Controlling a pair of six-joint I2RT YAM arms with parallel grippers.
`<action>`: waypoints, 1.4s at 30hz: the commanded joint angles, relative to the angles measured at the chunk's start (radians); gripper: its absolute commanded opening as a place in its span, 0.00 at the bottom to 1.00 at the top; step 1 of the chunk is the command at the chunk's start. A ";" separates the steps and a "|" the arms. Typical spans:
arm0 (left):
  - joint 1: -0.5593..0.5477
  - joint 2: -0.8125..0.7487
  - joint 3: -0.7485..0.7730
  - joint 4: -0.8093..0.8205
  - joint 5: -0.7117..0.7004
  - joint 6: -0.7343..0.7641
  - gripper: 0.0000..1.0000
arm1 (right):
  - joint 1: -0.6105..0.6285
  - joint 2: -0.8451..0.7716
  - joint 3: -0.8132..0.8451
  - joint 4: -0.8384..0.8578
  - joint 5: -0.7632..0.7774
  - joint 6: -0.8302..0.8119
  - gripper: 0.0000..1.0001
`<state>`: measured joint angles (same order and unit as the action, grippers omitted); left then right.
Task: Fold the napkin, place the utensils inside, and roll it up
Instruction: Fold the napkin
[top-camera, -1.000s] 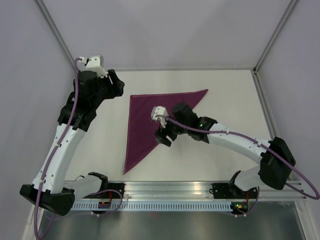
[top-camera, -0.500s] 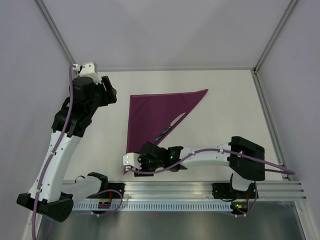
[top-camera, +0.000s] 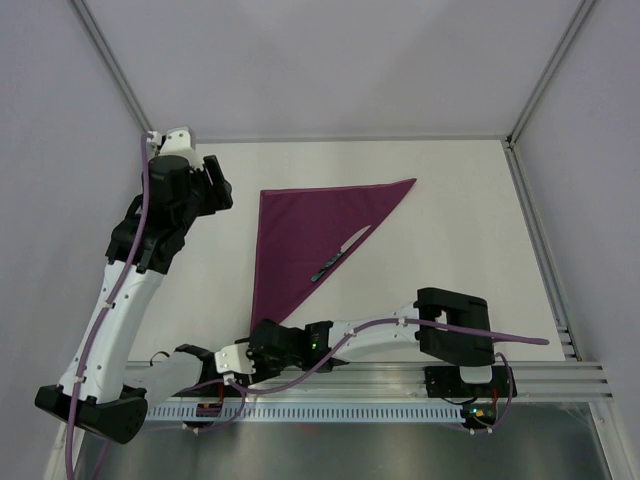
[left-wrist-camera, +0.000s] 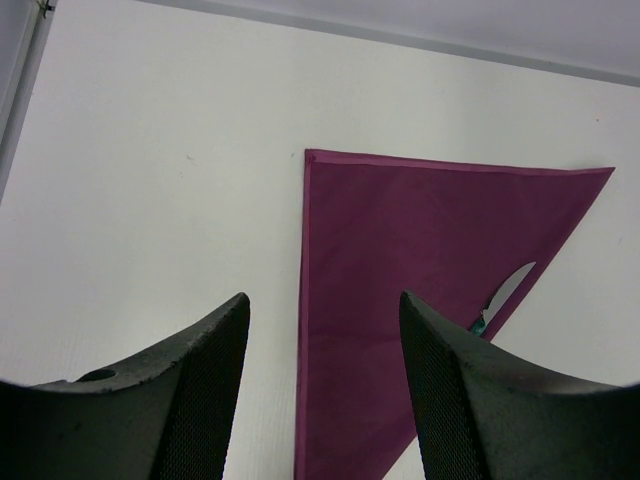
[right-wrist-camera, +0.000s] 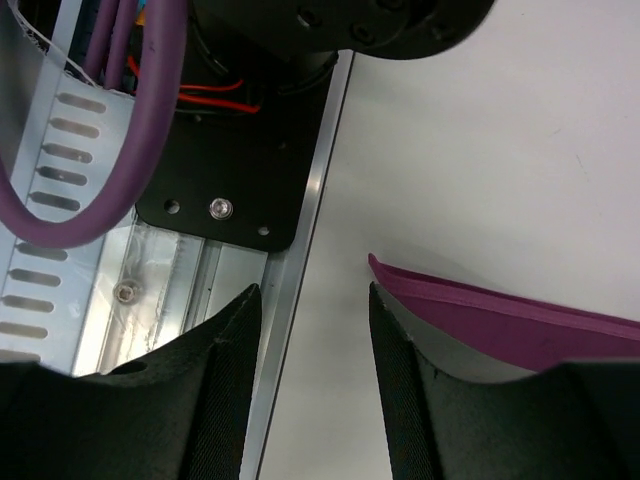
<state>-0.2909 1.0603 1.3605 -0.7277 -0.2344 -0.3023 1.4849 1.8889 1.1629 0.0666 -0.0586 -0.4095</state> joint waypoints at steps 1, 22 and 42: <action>0.007 -0.013 -0.004 -0.006 -0.006 0.011 0.66 | 0.014 0.045 0.047 0.073 0.040 -0.028 0.53; 0.013 -0.005 -0.041 0.005 -0.002 0.022 0.66 | 0.015 0.122 0.050 0.157 0.218 -0.049 0.50; 0.021 0.006 -0.066 0.027 0.020 0.042 0.66 | -0.011 0.196 0.107 0.145 0.244 -0.052 0.34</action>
<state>-0.2760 1.0664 1.3018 -0.7250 -0.2329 -0.2993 1.4853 2.0655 1.2289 0.1905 0.1600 -0.4595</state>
